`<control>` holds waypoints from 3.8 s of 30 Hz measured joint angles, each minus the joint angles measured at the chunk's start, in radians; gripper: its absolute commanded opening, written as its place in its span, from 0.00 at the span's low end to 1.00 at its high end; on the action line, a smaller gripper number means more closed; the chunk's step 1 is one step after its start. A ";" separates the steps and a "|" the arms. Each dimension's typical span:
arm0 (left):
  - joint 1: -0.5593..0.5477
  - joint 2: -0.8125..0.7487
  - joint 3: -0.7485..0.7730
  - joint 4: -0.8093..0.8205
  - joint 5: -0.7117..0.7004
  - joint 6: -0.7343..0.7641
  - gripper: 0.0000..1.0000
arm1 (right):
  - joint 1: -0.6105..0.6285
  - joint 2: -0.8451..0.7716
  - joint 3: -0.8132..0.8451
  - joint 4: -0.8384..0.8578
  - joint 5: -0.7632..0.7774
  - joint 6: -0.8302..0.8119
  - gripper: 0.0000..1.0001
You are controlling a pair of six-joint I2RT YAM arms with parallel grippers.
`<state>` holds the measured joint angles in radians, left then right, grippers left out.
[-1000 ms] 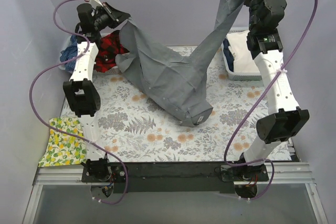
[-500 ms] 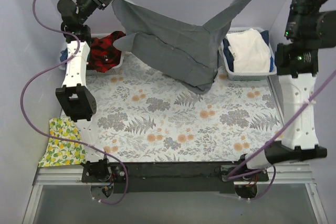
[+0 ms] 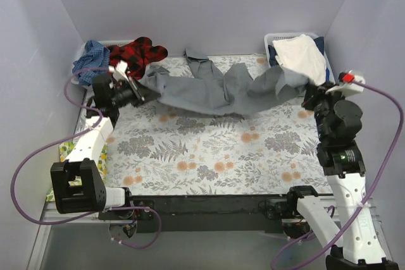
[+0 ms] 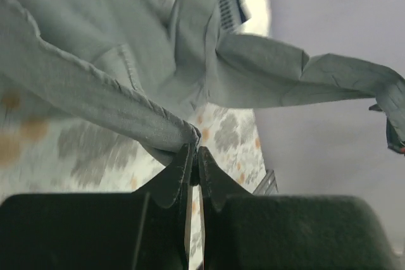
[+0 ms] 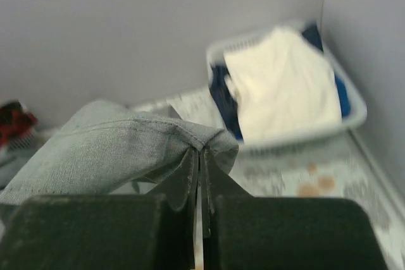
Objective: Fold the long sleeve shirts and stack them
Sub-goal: Flatten the shirt out
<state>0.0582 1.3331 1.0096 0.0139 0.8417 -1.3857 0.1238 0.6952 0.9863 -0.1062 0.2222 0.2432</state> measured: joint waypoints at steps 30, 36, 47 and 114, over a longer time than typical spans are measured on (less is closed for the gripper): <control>-0.002 -0.112 -0.227 -0.721 -1.003 -0.169 0.76 | 0.000 -0.043 0.024 -0.884 0.610 0.388 0.01; -0.001 -0.090 -0.136 -0.638 -0.998 -0.127 0.75 | 0.000 0.026 0.090 -0.990 0.642 0.424 0.55; -0.020 0.077 -0.007 -0.456 -0.830 0.002 0.75 | 0.000 0.087 0.257 -1.012 0.742 0.384 0.79; -0.340 0.726 0.610 -0.530 -0.832 0.315 0.79 | -0.248 0.546 -0.378 -0.739 -0.257 0.249 0.45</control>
<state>-0.2813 2.0586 1.6199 -0.5159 0.0093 -1.0702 -0.1246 1.2407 0.6079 -0.8455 -0.0345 0.4923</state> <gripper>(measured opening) 0.791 0.451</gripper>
